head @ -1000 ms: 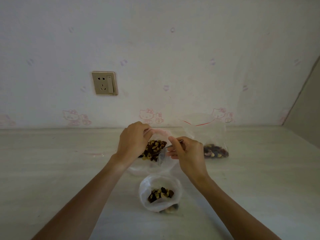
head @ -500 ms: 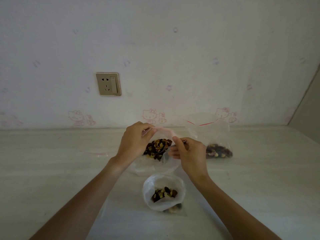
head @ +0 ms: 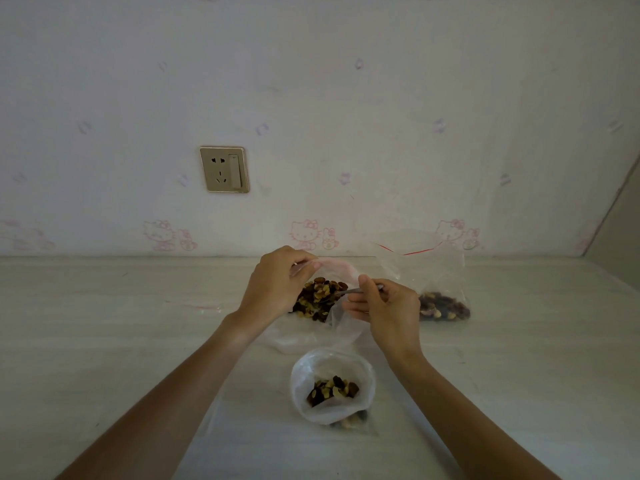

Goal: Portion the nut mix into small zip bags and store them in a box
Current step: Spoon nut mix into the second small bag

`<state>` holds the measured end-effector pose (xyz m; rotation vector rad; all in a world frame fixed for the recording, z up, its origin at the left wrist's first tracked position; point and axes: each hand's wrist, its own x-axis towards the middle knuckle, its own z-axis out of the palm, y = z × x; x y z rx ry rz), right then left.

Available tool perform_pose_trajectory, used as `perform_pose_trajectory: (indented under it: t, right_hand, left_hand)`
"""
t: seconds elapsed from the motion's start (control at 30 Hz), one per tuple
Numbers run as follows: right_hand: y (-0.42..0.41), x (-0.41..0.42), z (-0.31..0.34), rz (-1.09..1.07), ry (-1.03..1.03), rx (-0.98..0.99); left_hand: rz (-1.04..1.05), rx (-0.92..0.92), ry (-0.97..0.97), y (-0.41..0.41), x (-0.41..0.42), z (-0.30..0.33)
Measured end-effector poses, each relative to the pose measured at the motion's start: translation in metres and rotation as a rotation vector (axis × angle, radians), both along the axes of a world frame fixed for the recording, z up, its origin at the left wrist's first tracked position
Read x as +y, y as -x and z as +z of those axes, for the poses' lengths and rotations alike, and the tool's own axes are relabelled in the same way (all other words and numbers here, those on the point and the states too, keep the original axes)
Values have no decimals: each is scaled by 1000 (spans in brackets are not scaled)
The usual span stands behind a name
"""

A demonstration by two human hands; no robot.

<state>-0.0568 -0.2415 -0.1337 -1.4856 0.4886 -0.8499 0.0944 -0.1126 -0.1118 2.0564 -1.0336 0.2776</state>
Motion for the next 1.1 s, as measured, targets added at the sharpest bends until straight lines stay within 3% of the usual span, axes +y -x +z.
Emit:
perform_pose_trajectory:
  t: [0.47,0.73,0.83,1.0,1.1]
  right_hand:
    - [22,-2,15,54,-92,-13]
    - [65,2,37,120,-143,-59]
    - [93,4,41,131,-141,-54]
    - [128,12,31,152,-137,15]
    - [135,16,22,186,-64,52]
  left_hand:
    - [46,-51,-116,10,10,19]
    - [46,-113,6,53,56,24]
    - [18,-40,12,78,77,14]
    - [38,145,-227,105,88,-15]
    - [27,206,-222,110,85,-26]
